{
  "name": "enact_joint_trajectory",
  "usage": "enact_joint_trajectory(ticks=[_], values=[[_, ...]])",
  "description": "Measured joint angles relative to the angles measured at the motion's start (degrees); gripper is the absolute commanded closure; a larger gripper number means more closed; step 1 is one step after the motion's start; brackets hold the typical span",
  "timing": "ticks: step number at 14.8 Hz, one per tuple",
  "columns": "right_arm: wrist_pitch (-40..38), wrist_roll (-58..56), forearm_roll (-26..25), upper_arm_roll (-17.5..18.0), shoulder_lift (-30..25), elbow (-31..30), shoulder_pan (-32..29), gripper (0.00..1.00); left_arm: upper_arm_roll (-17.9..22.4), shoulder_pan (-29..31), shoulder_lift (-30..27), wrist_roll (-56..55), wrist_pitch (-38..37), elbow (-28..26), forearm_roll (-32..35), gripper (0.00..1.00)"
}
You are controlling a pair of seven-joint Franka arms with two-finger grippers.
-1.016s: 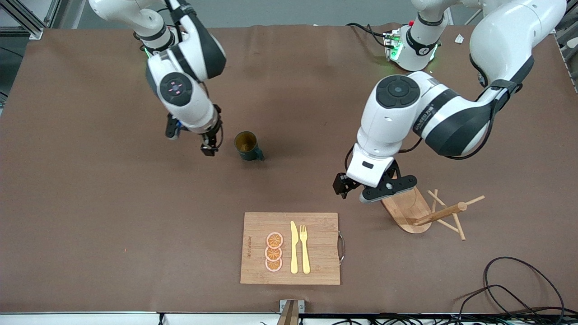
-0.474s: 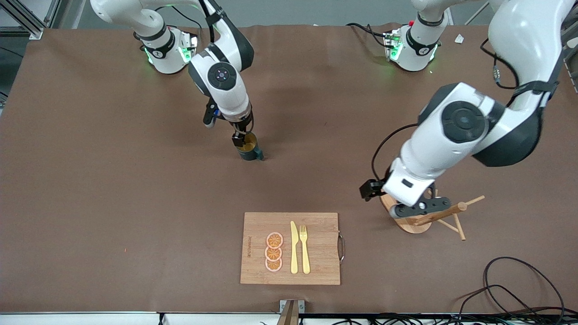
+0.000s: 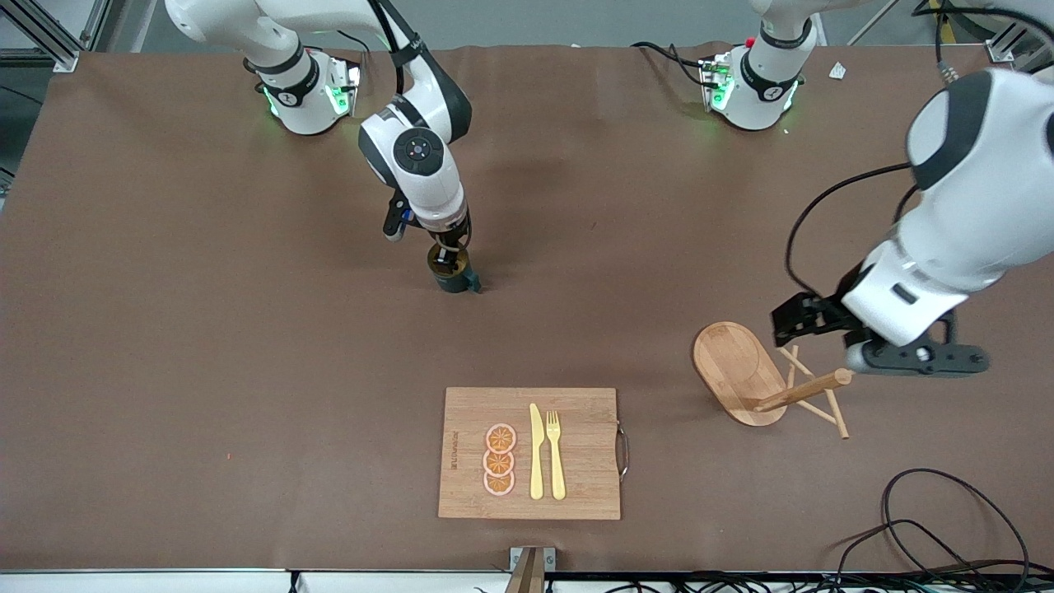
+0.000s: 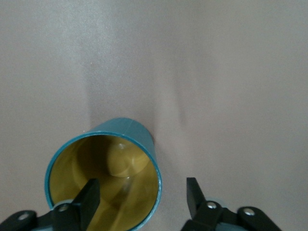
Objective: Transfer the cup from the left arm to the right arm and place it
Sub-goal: 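Raise the left gripper back to rest while the right gripper holds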
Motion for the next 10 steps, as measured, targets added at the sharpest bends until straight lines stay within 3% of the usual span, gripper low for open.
enact_joint_trajectory(ticks=[1, 4, 8, 10], values=[[0.05, 0.0, -0.02, 0.0, 0.0, 0.0, 0.02, 0.57, 1.42, -0.02, -1.17, 2.5, -0.85, -0.15, -0.5, 0.0], [0.04, 0.0, -0.03, -0.02, 0.0, -0.01, 0.05, 0.98, 5.7, -0.09, -5.54, 9.45, -2.7, -2.09, -2.81, 0.0], [-0.05, -0.53, -0.12, -0.06, 0.0, -0.02, 0.06, 1.0, 12.27, -1.58, -13.4, 12.33, -4.73, -7.71, -7.27, 0.0], [-0.03, -2.76, -0.33, -0.19, -0.12, 0.11, 0.06, 1.0, 18.92, -7.55, -17.07, 12.37, -5.04, -10.97, -7.71, 0.0]])
